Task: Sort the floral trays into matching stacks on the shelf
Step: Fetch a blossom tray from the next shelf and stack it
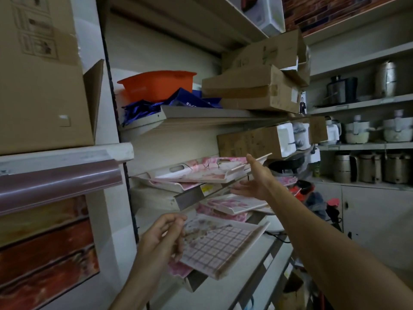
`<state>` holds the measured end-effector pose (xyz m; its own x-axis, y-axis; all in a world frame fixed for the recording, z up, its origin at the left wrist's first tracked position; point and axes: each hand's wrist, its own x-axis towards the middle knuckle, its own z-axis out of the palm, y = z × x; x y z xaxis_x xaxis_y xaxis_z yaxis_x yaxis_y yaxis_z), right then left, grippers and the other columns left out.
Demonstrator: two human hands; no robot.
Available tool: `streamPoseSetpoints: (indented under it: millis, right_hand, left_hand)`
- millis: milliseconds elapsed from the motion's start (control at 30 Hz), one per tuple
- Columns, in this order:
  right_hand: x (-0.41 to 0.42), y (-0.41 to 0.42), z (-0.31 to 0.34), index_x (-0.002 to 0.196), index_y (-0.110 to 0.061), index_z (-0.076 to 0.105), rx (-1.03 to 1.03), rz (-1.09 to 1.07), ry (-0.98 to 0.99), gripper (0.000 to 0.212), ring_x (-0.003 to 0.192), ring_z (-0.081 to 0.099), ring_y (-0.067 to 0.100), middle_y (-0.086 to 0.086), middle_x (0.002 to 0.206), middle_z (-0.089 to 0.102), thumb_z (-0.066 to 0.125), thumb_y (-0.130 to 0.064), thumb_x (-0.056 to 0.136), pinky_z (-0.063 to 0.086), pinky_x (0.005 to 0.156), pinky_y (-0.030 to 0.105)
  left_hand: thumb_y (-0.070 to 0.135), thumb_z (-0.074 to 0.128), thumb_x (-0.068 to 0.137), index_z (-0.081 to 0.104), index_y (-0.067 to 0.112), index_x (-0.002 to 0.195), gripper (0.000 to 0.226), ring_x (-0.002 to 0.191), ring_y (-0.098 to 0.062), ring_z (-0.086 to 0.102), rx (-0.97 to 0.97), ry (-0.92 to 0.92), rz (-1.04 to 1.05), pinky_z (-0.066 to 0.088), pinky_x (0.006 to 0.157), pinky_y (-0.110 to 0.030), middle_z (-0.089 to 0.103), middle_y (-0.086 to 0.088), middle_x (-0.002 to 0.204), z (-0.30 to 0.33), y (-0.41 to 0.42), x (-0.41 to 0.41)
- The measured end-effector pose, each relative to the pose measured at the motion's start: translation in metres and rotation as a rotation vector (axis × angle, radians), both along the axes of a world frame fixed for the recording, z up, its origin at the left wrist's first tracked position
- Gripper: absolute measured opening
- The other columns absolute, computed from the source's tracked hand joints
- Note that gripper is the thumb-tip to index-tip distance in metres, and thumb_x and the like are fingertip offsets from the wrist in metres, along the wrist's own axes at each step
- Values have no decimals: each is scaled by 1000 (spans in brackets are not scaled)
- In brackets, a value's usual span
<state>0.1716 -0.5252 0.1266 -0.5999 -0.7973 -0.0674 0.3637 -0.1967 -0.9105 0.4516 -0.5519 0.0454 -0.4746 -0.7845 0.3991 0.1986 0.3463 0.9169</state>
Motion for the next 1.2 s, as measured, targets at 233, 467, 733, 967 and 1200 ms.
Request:
streamPoseSetpoints:
  millis: [233, 467, 733, 967, 1200]
  right_hand:
    - [-5, -25, 11, 125, -6, 46, -48, -6, 1, 34, 99, 66, 47, 29, 116, 59, 55, -15, 94, 57, 69, 64]
    - [-12, 1, 7, 99, 2, 52, -90, -171, 77, 11, 75, 69, 42, 26, 87, 66, 49, -6, 92, 59, 64, 52]
    - [-24, 53, -10, 106, -1, 58, -208, -172, 69, 21, 92, 70, 42, 26, 103, 70, 47, -7, 90, 59, 68, 49]
    - [-23, 93, -31, 105, -3, 59, -150, -253, 115, 19, 104, 67, 44, 28, 111, 68, 51, -15, 94, 55, 87, 60]
    - [-24, 154, -46, 112, 5, 63, -40, -272, 230, 56, 99, 67, 41, 29, 108, 67, 50, -48, 95, 57, 79, 47]
  left_hand:
    - [13, 55, 95, 66, 4, 99, 15, 55, -19, 48, 61, 94, -112, 40, 44, -27, 55, -8, 72, 12, -26, -40]
    - [16, 56, 96, 66, 4, 105, 18, 64, -21, 60, 288, 184, -227, 51, 51, -32, 66, -13, 87, 27, -28, -82]
    - [40, 55, 96, 59, 12, 116, 36, 94, -36, 72, 656, 275, -378, 60, 72, -48, 70, -21, 111, 56, -33, -128]
    - [20, 48, 101, 48, 20, 127, 26, 95, -34, 65, 745, 438, -329, 55, 73, -55, 67, -11, 107, 60, -26, -167]
    - [19, 44, 99, 54, 15, 125, 28, 89, -30, 68, 690, 375, -298, 58, 53, -35, 68, -16, 114, 32, -17, -181]
